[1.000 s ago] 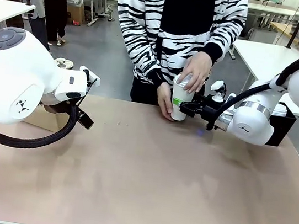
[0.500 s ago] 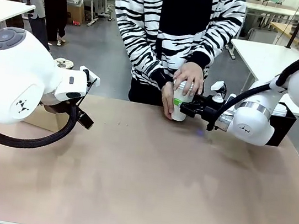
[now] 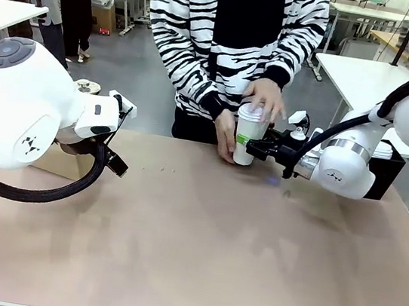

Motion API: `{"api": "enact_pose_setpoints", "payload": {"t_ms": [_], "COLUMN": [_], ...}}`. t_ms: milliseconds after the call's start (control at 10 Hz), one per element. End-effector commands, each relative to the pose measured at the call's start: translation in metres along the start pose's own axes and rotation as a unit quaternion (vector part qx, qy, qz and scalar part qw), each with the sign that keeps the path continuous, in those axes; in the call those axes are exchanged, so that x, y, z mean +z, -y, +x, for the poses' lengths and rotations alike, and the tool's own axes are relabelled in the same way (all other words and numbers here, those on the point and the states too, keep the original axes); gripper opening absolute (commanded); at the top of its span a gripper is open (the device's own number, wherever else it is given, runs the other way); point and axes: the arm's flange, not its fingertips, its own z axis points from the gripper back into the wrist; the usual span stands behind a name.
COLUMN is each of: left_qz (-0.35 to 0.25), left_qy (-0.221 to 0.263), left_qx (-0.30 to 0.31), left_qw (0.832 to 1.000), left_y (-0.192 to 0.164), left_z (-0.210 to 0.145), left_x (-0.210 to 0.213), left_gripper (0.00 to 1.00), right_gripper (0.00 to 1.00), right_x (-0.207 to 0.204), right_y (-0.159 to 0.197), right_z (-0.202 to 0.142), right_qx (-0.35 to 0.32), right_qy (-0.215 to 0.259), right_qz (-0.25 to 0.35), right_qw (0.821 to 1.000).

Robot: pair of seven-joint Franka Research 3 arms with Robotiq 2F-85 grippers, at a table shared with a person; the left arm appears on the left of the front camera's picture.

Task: Pour a drink into a cup and package it in a carrier.
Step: When a person places the Paper Cup Lid on the 600 ml Paper Cup , lift the 600 ml Paper Cup.

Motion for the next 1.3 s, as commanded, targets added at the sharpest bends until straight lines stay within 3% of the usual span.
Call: {"api": "enact_pose_setpoints", "payload": {"t_ms": [0, 1200], "left_qz": [-0.001, -0.001], "left_qy": [0.001, 0.001], "left_qx": [0.0, 0.0], "left_qw": [1.0, 1.0], "left_y": [0.0001, 0.0001], "left_z": [0.0, 0.0], "left_x": [0.0005, 0.0005], "left_gripper": [1.0, 1.0], "right_gripper": [0.8, 0.8], "right_x": [-0.0035, -0.0035], "right_y": [-0.0007, -0.0007], "right_z": [0.0058, 0.0058], "right_qx": [0.0, 0.0], "right_qy": [0.007, 0.007], "right_qz": [-0.005, -0.005], "right_qw": [1.0, 1.0]}}
